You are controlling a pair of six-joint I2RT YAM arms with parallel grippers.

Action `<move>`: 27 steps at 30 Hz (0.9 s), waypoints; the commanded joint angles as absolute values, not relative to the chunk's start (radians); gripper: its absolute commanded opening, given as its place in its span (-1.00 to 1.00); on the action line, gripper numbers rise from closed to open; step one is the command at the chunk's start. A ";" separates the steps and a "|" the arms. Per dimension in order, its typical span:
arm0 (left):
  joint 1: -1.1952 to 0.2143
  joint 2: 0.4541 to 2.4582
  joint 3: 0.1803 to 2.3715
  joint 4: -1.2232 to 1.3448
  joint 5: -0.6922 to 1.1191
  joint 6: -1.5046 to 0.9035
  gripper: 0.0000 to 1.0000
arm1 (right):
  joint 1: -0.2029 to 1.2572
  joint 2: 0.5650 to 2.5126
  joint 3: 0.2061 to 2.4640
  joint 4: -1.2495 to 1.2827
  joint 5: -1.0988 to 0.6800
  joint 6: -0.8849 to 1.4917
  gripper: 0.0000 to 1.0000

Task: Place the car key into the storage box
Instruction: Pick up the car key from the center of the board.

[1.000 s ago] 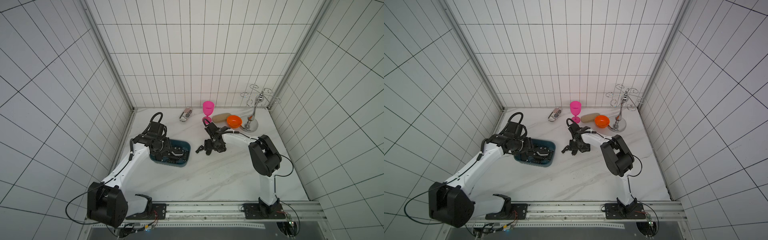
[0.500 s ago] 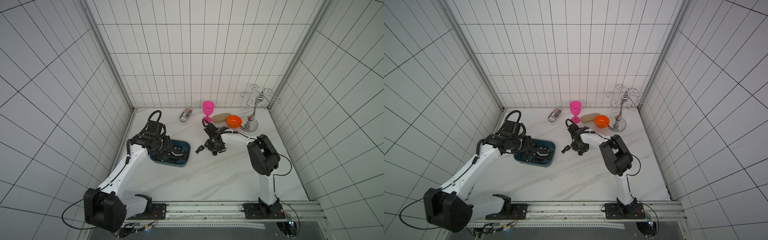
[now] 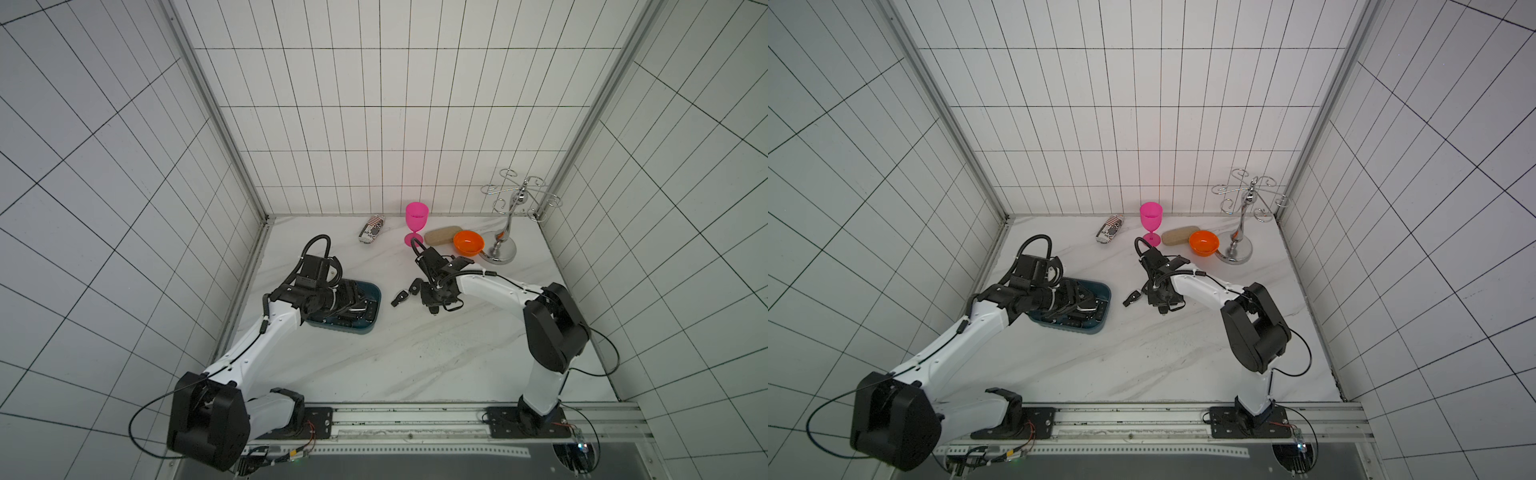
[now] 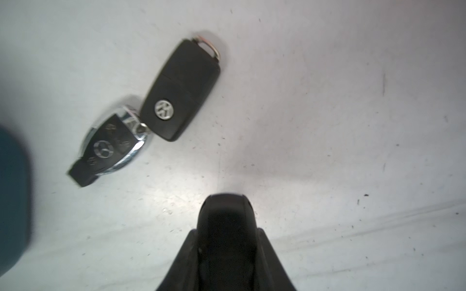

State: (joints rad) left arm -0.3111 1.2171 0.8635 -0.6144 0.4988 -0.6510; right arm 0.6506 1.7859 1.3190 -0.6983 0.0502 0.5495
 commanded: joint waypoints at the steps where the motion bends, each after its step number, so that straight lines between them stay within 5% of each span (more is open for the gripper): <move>1: -0.396 1.190 0.852 -0.469 0.533 -0.646 0.30 | 0.660 1.746 1.370 -0.781 -0.022 0.554 -0.66; 13: -0.656 0.944 0.551 -0.040 0.296 -0.612 0.30 | 0.676 1.657 1.442 -0.820 -0.163 0.634 -0.66; 27: -0.825 1.238 0.547 0.237 0.209 -0.677 0.30 | 0.756 1.648 1.446 -0.782 -0.197 0.678 -0.67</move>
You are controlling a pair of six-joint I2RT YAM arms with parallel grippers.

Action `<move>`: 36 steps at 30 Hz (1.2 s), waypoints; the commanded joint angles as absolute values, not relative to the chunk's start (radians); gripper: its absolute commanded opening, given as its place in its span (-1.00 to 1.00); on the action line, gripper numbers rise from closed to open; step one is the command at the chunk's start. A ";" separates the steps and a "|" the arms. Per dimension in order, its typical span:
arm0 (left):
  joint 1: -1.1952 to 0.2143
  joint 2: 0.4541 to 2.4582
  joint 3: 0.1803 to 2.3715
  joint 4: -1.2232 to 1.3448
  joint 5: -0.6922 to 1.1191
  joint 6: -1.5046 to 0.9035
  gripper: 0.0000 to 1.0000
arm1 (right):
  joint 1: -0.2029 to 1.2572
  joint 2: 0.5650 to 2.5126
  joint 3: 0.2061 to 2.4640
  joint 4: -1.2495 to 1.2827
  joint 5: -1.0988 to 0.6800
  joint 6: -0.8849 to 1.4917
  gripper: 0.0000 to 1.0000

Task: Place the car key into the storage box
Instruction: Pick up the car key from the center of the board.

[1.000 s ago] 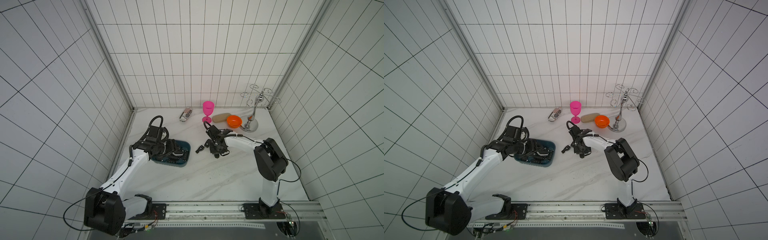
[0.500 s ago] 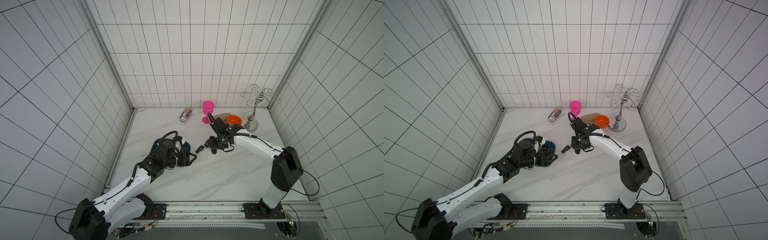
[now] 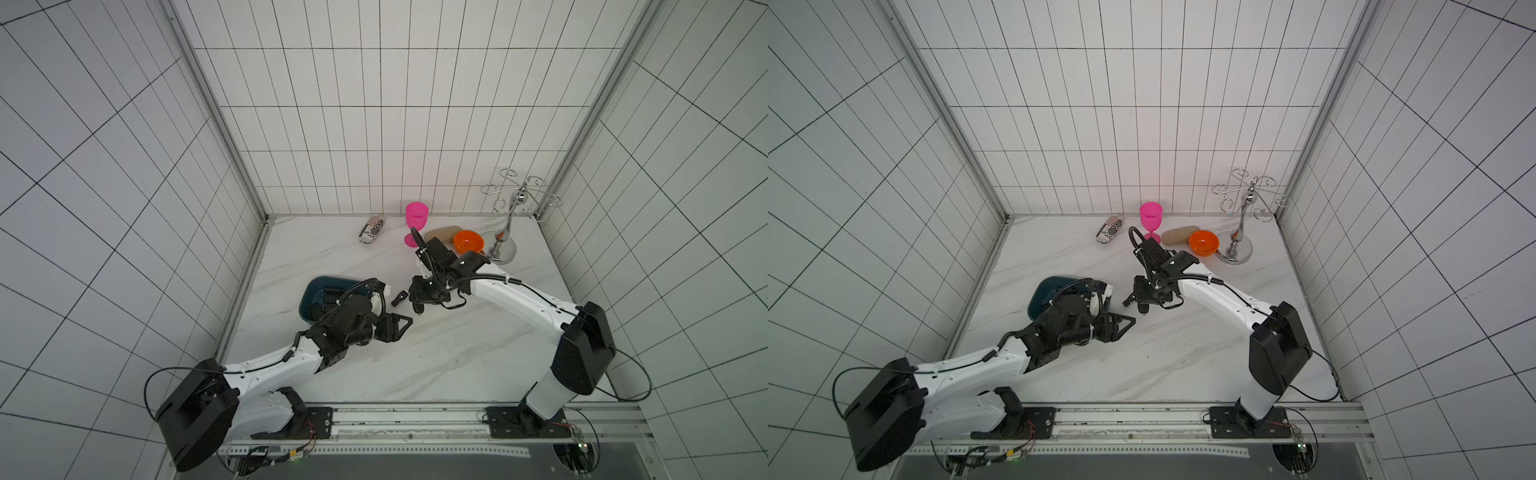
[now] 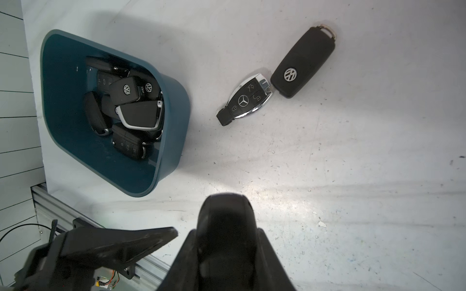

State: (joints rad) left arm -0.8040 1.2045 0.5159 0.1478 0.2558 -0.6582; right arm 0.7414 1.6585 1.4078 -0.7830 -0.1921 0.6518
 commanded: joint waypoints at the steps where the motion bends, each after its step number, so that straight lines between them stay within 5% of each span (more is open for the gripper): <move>1: -0.830 1.254 0.555 0.244 0.207 -0.682 0.30 | 0.759 1.651 1.448 -0.785 -0.199 0.677 -0.68; 17: -0.844 1.360 0.612 0.264 0.184 -0.721 0.23 | 0.808 1.629 1.402 -0.773 -0.190 0.701 -0.68; 29: -0.851 1.381 0.612 0.258 0.183 -0.771 -0.80 | 0.848 1.624 1.387 -0.776 -0.120 0.710 -0.70; 36: -0.853 1.371 0.614 0.217 0.172 -0.735 -0.99 | 0.853 1.616 1.379 -0.799 -0.119 0.699 -0.70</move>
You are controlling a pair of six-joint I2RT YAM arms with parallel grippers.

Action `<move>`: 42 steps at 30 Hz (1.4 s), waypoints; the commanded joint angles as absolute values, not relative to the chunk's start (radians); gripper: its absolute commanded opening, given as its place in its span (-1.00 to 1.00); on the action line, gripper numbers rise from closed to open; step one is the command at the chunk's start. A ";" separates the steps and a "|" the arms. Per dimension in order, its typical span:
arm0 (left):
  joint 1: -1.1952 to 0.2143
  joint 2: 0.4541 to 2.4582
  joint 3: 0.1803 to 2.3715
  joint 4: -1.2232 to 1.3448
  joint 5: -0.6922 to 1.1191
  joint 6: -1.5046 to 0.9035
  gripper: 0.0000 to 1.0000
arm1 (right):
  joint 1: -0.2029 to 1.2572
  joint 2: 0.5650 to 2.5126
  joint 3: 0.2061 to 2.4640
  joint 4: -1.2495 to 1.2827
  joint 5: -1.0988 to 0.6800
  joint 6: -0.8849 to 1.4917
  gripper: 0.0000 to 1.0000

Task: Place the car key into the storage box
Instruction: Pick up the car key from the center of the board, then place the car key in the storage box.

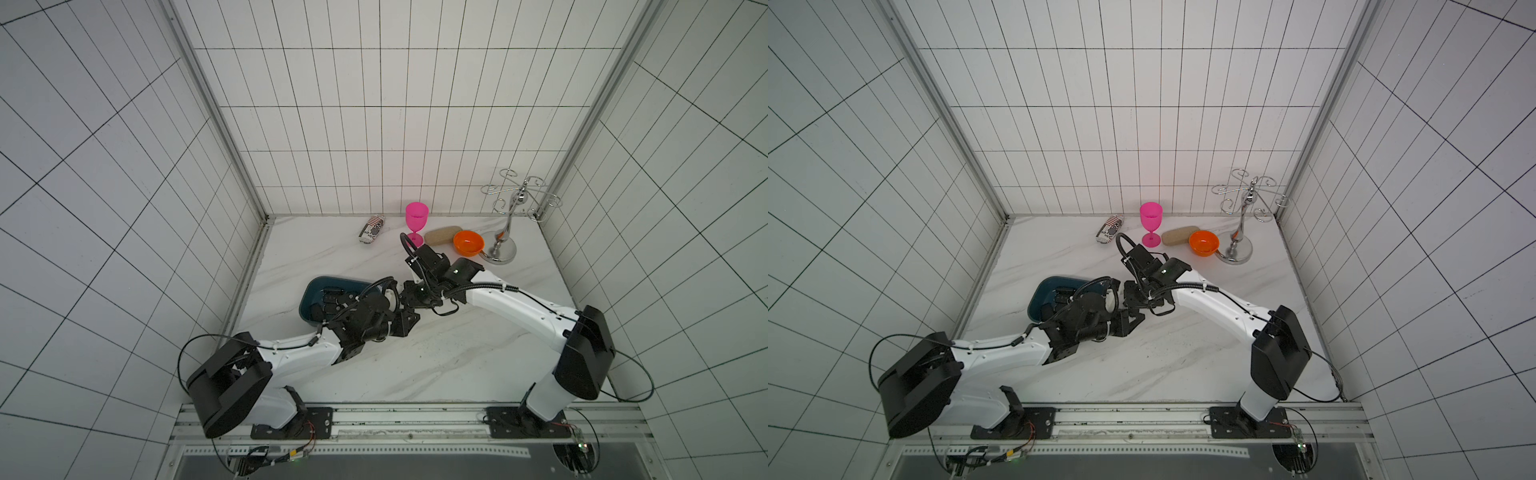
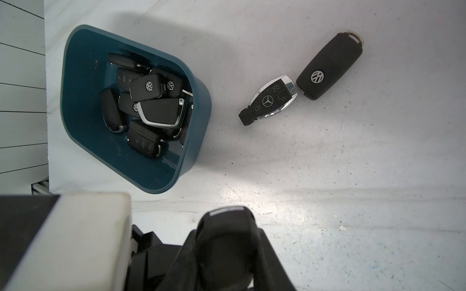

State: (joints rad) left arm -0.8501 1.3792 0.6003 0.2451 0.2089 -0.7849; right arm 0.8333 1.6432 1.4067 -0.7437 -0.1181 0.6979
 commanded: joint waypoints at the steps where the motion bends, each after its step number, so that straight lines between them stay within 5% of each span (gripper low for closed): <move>1: -0.853 1.370 0.614 0.214 0.174 -0.731 -1.00 | 0.853 1.615 1.378 -0.803 -0.122 0.695 -0.69; 3: -0.853 1.372 0.614 0.206 0.175 -0.720 -1.00 | 0.853 1.615 1.376 -0.811 -0.134 0.685 -0.63; 11: -0.854 1.344 0.623 0.153 0.154 -0.676 -1.00 | 0.850 1.618 1.376 -0.831 -0.119 0.643 0.42; 21: -0.825 1.239 0.637 -0.055 0.035 -0.661 -1.00 | 0.616 1.709 1.531 -0.828 -0.149 0.524 0.45; 26: -0.653 1.173 0.651 -0.231 0.072 -0.654 -1.00 | 0.499 1.845 1.642 -0.840 -0.202 0.409 0.44; 34: -0.350 1.212 0.738 -0.513 0.074 -0.552 -1.00 | 0.487 2.000 1.759 -0.902 -0.233 0.378 0.43; 42: -0.282 1.370 0.813 -0.627 0.070 -0.531 -1.00 | 0.499 2.040 1.773 -0.902 -0.164 0.419 0.43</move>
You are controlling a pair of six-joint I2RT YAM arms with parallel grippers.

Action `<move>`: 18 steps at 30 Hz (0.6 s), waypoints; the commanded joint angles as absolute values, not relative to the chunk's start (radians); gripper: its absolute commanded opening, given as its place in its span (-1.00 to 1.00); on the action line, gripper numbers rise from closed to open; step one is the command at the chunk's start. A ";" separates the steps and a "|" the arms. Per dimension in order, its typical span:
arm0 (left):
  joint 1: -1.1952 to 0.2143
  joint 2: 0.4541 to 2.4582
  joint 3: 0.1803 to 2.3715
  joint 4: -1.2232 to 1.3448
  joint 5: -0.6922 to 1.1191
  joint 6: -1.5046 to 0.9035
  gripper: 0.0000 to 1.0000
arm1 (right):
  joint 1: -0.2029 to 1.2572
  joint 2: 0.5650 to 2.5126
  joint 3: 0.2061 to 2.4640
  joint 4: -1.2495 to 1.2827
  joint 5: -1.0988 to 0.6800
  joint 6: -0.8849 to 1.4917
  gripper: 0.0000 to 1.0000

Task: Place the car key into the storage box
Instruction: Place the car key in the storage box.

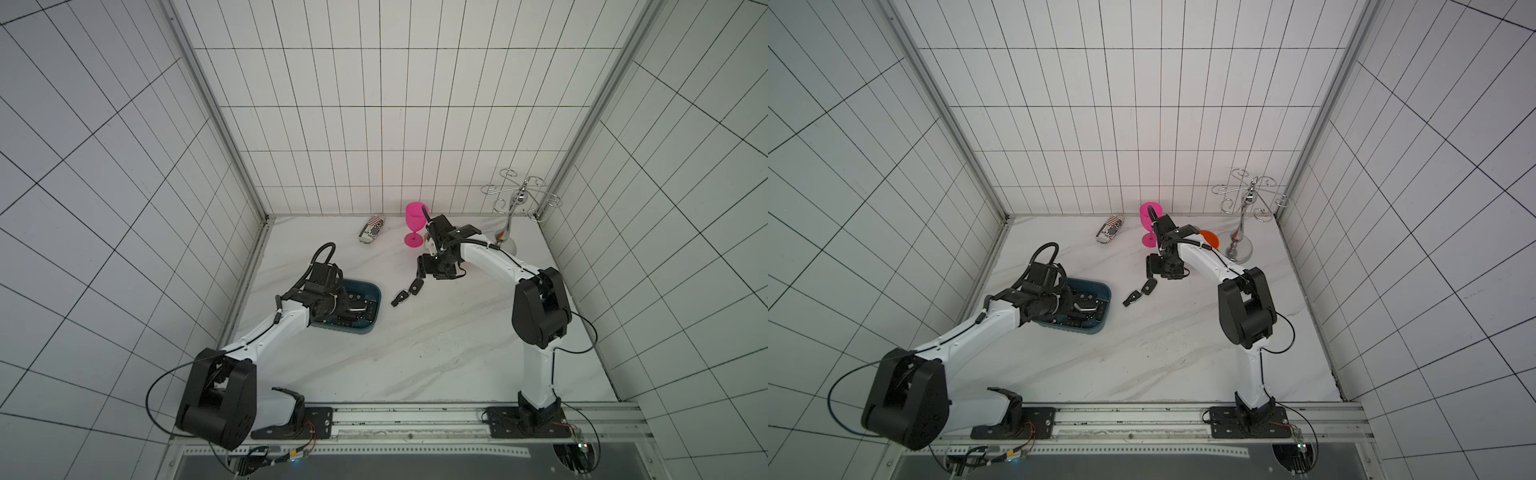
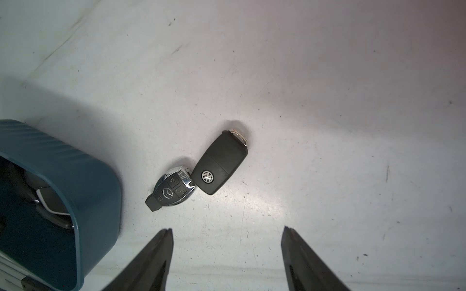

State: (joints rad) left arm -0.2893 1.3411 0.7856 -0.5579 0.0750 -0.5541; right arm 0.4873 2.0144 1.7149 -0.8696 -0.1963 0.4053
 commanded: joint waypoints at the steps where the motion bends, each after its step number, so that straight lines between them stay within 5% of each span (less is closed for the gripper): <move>1: -0.282 1.391 0.816 -0.630 0.070 -0.535 -1.00 | 0.504 2.049 1.780 -0.909 -0.151 0.429 0.43; 18: -0.274 1.514 0.804 -0.612 0.105 -0.569 -1.00 | 0.594 2.282 2.027 -1.025 0.136 0.673 0.45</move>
State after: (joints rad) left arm -0.2768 1.5162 0.8188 -0.5896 0.1017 -0.5644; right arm 0.5900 2.2498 1.9396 -0.9558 0.0490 0.5919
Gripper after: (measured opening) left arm 0.150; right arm 0.722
